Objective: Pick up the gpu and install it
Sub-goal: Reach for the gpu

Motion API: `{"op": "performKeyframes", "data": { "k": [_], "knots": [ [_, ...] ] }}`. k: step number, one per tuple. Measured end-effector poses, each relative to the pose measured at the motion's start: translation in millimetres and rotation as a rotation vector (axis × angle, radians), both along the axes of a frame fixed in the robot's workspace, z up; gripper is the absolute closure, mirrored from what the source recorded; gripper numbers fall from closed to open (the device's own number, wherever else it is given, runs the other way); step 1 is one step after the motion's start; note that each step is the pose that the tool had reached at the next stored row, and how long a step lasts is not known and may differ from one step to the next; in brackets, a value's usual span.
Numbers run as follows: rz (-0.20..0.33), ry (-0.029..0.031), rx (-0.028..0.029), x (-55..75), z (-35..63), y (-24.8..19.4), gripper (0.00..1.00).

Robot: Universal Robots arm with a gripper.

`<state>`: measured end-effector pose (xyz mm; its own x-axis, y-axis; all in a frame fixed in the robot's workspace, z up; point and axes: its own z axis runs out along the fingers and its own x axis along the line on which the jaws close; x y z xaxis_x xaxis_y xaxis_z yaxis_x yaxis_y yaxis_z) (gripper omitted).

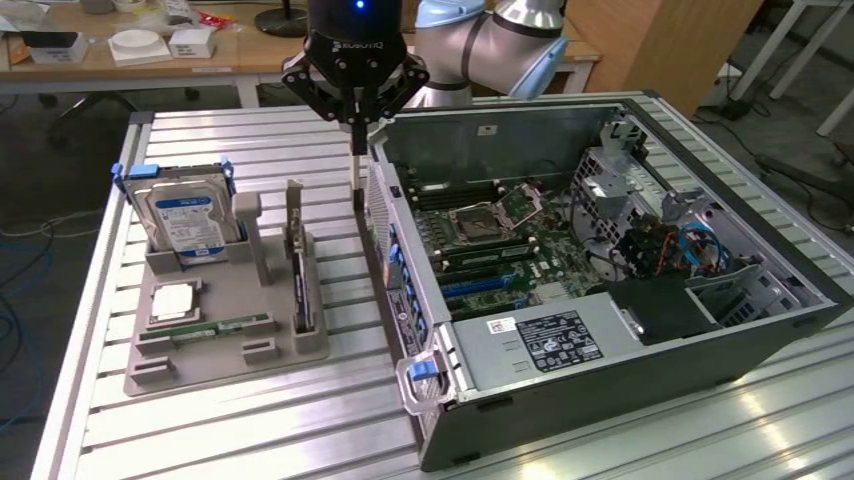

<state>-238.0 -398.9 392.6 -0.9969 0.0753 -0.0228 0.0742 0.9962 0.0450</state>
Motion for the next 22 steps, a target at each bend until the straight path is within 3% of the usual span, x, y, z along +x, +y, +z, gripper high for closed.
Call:
{"op": "performKeyframes", "data": {
  "k": [22],
  "knots": [
    [0.000, 0.0000, 0.0001, -11.9, -0.1, 0.0, 0.90]
  ]
}}
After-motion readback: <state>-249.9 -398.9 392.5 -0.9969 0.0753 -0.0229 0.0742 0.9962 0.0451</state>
